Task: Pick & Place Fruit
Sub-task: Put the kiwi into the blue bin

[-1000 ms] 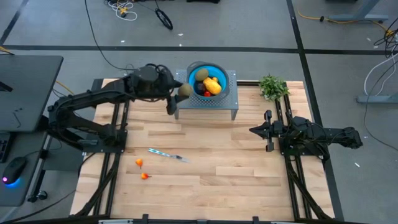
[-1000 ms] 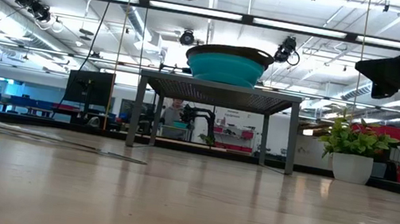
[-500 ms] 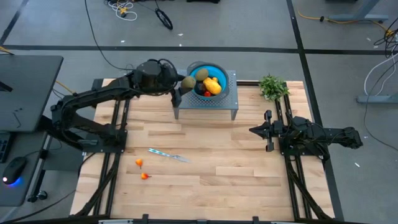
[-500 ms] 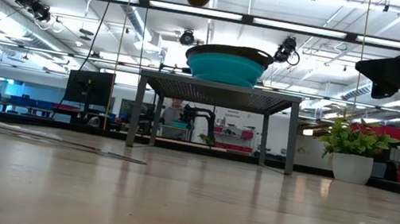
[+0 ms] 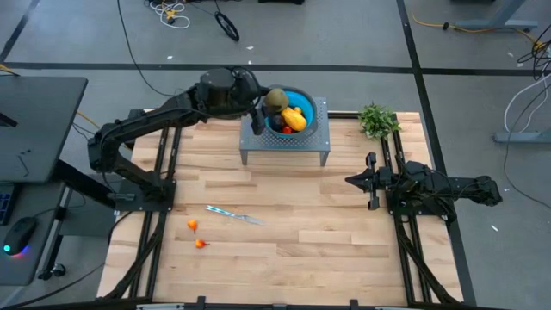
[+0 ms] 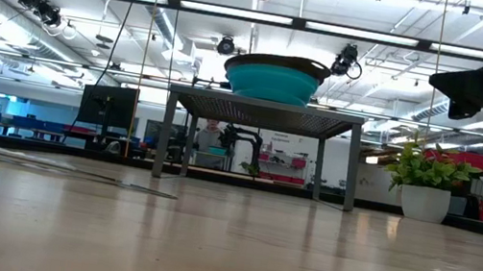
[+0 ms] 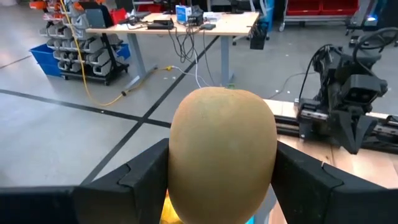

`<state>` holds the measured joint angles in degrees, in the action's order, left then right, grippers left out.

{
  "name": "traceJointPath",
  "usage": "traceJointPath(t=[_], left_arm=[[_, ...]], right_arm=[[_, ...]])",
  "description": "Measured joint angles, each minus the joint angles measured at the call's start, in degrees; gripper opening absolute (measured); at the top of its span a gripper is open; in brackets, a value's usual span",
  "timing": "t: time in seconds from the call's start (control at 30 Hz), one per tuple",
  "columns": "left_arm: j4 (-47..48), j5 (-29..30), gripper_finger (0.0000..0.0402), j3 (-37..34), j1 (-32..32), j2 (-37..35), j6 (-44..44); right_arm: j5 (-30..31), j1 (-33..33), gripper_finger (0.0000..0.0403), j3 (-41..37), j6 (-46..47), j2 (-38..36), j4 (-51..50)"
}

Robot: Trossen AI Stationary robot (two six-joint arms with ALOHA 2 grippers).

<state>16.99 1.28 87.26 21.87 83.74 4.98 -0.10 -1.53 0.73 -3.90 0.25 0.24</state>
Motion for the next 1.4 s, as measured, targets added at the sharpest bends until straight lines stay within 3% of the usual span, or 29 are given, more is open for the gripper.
traceJointPath(t=[0.6,1.0,1.4], left_arm=[[-1.1,0.5,0.0249,0.0,1.6,0.7,0.2],[-2.6,-5.6,0.0249,-0.2,7.3,6.5,0.1],[-4.7,-5.4,0.0249,0.0,7.9,7.2,-0.1]], right_arm=[[0.0,0.0,0.0007,0.0,0.0,0.0,0.0],[0.0,0.0,0.0007,0.0,0.0,0.0,0.0],[0.0,0.0,0.0007,0.0,0.0,0.0,0.0]])
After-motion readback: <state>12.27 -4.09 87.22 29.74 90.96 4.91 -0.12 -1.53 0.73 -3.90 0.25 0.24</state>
